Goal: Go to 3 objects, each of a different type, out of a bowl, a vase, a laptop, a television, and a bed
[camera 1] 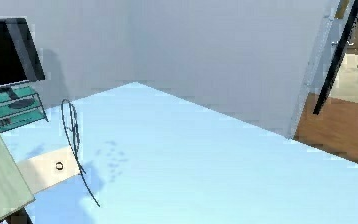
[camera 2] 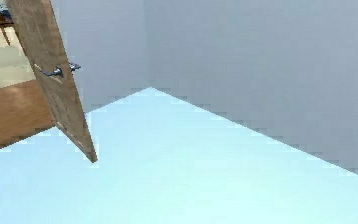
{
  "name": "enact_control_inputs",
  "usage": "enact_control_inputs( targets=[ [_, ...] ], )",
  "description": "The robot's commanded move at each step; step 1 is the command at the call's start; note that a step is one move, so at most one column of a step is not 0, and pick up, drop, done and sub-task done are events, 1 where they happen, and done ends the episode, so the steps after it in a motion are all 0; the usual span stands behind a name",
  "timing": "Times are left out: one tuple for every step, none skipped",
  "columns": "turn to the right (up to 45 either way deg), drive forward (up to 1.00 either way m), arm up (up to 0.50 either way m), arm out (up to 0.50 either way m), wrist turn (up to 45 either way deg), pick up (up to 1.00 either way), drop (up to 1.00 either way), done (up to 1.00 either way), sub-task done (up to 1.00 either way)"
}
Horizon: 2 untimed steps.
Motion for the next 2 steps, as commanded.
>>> enact_control_inputs(
  targets=[
    [-3.0, 0.0, 0.0, 0.0, 0.0, 0.0, 0.0, 0.0, 0.0],
    [0.0, 1.0, 0.0, 0.0, 0.0, 0.0, 0.0, 0.0, 0.0]
  ],
)
